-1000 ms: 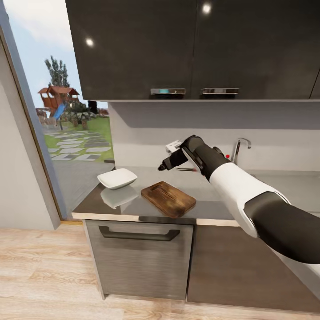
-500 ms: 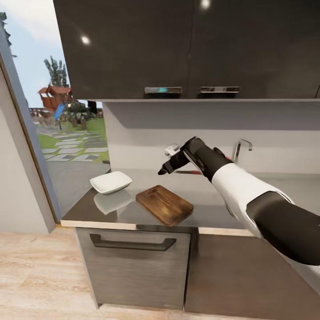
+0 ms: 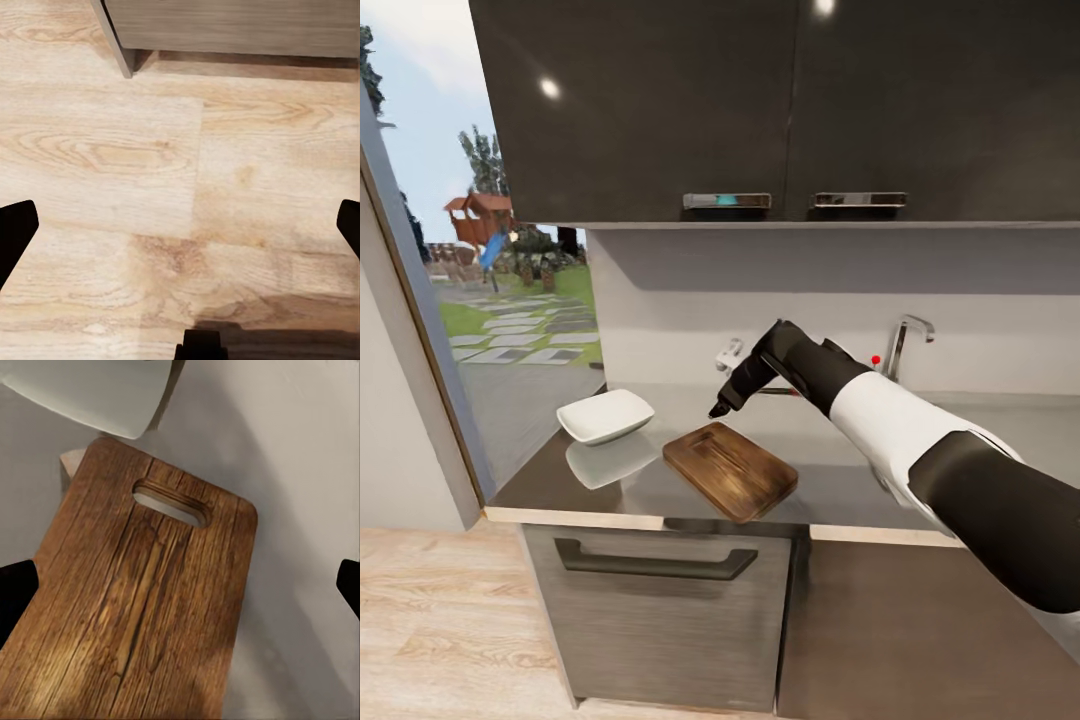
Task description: In the kitchen, take the Vidalia onion out of the sink, dice it on the chopping board with the paring knife, put the diced onion into the bowl on the countertop, then place both the paring knife and the chopping board into the sink.
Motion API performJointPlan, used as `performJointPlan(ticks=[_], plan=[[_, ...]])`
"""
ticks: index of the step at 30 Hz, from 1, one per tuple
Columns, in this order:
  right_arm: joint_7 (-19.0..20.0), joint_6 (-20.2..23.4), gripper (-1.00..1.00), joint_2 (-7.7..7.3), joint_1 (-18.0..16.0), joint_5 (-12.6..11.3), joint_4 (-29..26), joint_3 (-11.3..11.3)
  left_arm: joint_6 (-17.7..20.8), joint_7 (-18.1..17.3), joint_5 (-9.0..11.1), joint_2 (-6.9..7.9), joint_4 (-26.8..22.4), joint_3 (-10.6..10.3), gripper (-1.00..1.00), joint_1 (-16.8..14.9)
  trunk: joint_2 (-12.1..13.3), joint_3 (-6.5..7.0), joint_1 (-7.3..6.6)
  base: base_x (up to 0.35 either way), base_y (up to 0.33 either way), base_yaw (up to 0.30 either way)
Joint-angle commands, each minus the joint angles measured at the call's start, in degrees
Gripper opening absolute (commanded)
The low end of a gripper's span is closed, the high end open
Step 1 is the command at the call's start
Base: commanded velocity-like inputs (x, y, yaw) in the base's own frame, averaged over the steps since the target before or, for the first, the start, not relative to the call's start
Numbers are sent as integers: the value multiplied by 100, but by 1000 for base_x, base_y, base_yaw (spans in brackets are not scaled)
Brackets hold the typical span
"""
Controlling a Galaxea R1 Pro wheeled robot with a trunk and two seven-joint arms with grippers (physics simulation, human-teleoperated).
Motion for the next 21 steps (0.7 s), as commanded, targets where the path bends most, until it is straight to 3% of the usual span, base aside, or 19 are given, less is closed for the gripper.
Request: performJointPlan(ticks=[1, 9, 10, 13, 21], plan=[[63, 14, 100, 1, -6, 24, -9, 25, -9, 13, -4, 0, -5, 3, 100, 1, -3, -6, 0, 5, 0, 0], [480, 3, 100, 19, -6, 35, -52, 62, -9, 13, -4, 0, 0, 1, 100, 1, -3, -6, 0, 1, 0, 0], [712, 3, 100, 6, -6, 38, -76, 54, -9, 13, -4, 0, 1, -1, 100, 1, -3, -6, 0, 0, 0, 0], [933, 3, 100, -6, -6, 42, -92, 49, -7, 13, -4, 0, 1, 1, 100, 1, -3, -6, 0, 0, 0, 0], [1082, -84, 100, -39, 0, 42, -101, 32, -6, 13, -4, 0, -2, 2, 100, 1, -3, -6, 0, 10, 0, 0]])
